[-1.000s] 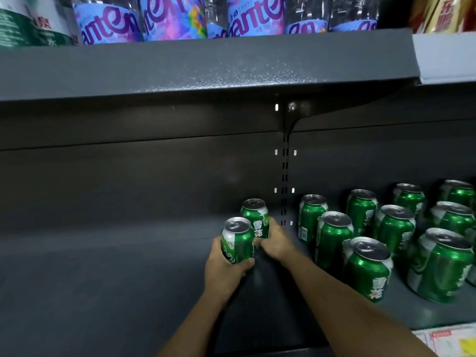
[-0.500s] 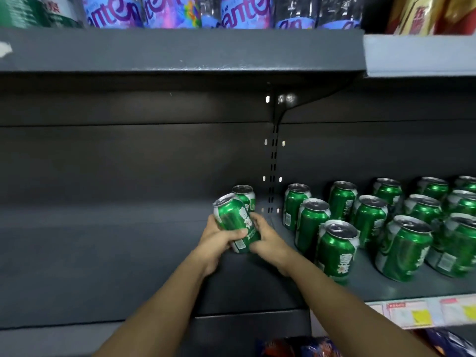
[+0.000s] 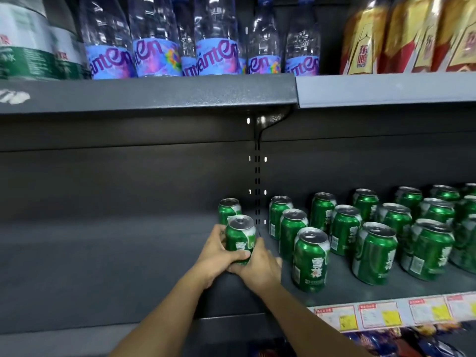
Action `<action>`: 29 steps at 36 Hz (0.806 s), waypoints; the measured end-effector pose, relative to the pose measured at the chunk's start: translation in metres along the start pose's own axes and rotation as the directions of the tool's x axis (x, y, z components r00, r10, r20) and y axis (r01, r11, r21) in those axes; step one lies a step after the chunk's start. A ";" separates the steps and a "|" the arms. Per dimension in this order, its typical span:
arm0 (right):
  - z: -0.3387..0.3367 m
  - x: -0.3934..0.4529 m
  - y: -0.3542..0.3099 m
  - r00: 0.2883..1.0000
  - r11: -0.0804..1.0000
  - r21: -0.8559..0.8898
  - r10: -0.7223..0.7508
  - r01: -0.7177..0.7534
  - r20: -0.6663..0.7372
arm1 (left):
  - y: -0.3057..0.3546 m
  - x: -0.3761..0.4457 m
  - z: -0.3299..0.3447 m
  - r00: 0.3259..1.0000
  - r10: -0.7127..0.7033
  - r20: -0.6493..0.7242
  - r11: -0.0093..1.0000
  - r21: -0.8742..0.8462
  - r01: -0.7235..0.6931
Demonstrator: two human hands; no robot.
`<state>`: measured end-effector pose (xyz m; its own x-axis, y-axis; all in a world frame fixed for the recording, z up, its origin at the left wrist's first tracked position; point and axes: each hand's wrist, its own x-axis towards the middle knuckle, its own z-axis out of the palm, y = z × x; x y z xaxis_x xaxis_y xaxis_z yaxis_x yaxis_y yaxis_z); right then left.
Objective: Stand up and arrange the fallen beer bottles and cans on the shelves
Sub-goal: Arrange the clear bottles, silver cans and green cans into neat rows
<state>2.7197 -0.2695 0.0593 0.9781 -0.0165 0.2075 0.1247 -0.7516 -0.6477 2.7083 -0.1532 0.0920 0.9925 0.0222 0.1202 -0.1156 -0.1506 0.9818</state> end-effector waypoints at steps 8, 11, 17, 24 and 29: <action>-0.006 0.008 -0.001 0.993 0.993 -0.046 -0.107 0.110 0.049 | -0.011 0.010 -0.007 0.999 -0.003 -0.040 0.998 -0.060 0.000; -0.006 0.014 -0.002 0.990 0.990 -0.078 -0.115 0.121 0.077 | -0.018 0.014 -0.007 0.997 0.005 -0.076 0.997 -0.080 -0.012; -0.005 0.022 -0.005 0.992 0.994 -0.045 -0.096 0.100 0.082 | -0.022 0.025 -0.006 0.995 0.025 -0.097 0.994 -0.103 -0.035; -0.001 0.025 -0.006 0.991 0.996 -0.043 -0.068 0.074 0.113 | -0.030 0.031 -0.007 0.994 0.008 -0.110 0.992 -0.122 -0.021; 0.001 0.025 -0.007 0.991 0.998 -0.029 -0.049 0.053 0.122 | -0.034 0.032 -0.006 0.993 0.015 -0.119 0.995 -0.097 -0.026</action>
<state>2.7436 -0.2640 0.0679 0.9837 0.1011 0.1484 0.1718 -0.7701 -0.6143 2.7437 -0.1417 0.0637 0.9790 0.1372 0.1511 -0.1448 -0.0548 0.9879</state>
